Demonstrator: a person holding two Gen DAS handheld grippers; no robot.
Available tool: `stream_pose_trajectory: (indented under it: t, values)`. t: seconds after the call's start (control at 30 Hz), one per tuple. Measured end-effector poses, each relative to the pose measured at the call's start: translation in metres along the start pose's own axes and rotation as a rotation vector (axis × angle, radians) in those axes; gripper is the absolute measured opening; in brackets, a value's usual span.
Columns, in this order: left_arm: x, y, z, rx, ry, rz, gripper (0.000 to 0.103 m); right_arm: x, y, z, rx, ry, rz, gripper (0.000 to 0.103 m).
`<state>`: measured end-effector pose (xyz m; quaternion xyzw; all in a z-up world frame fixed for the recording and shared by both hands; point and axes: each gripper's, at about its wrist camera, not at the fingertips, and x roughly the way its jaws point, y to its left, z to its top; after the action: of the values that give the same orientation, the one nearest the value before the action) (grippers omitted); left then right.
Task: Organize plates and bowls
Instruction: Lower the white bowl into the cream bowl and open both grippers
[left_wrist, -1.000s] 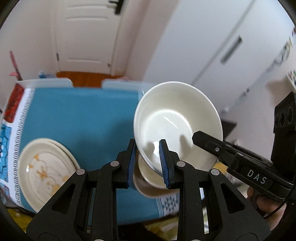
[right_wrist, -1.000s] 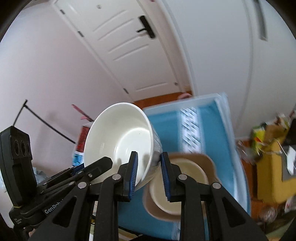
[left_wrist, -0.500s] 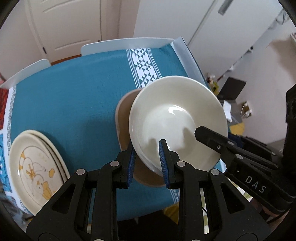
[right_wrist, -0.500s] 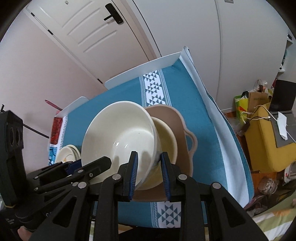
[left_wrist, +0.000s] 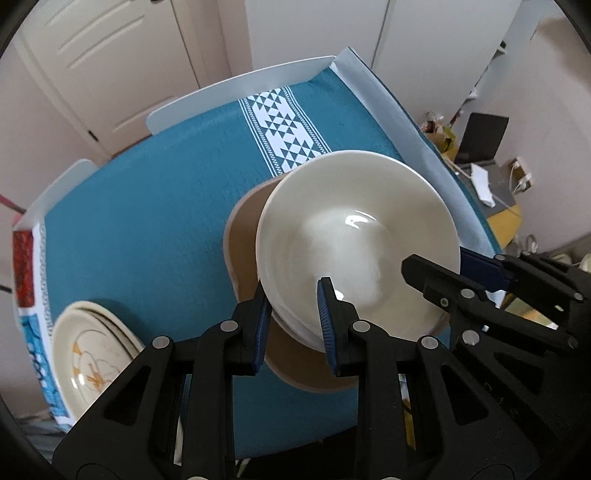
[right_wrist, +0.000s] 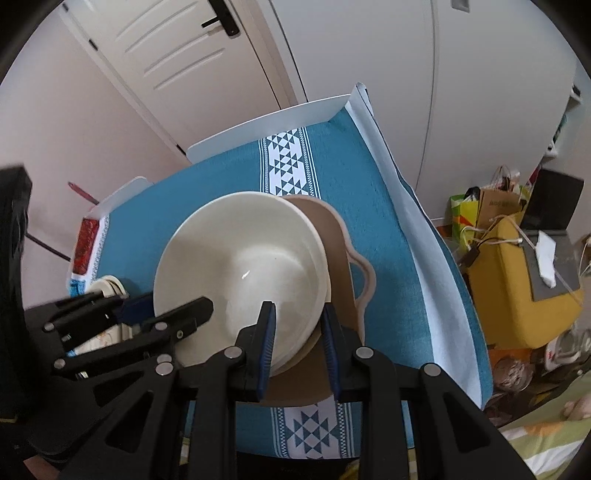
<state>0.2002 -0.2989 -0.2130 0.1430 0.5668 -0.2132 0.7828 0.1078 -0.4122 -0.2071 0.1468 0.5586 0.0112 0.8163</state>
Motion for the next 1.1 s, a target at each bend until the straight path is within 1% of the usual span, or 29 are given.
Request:
stream_pose_trajectory:
  t: [0.3,0.57,0.8,0.87,0.93,0.97,1.0,1.03,1.07,1.1]
  values:
    - [0.000,-0.002,-0.002,0.033,-0.003,0.046,0.022,-0.002,0.000,0.000,0.004,0.007,-0.012,0.023]
    - [-0.002,0.001,-0.004,0.019,-0.004,0.029,0.022,-0.009,-0.002,0.000,0.013,-0.008,0.003,0.023]
    - [-0.035,0.017,-0.001,-0.038,-0.074,0.025,0.023,-0.035,-0.004,0.010,0.009,-0.069,0.027,0.023]
    - [-0.049,0.025,-0.001,-0.064,-0.105,0.022,0.036,-0.047,-0.004,0.014,0.002,-0.090,0.043,0.023]
    - [-0.063,0.032,-0.001,-0.083,-0.149,0.020,0.084,-0.058,-0.004,0.018,-0.009,-0.110,0.043,0.033]
    - [-0.075,0.036,-0.002,-0.093,-0.197,0.031,0.091,-0.064,-0.003,0.019,-0.018,-0.121,0.042,0.054]
    - [-0.082,0.038,-0.002,-0.095,-0.224,0.040,0.098,-0.071,-0.003,0.020,-0.030,-0.136,0.041,0.077]
    - [-0.090,0.041,-0.002,-0.094,-0.249,0.051,0.100,-0.075,-0.004,0.020,-0.038,-0.143,0.038,0.086]
    - [-0.098,0.044,-0.003,-0.088,-0.262,0.057,0.100,-0.080,-0.004,0.021,-0.049,-0.151,0.032,0.092]
    - [-0.102,0.046,-0.003,-0.085,-0.262,0.061,0.100,-0.085,-0.005,0.021,-0.065,-0.160,0.017,0.092]
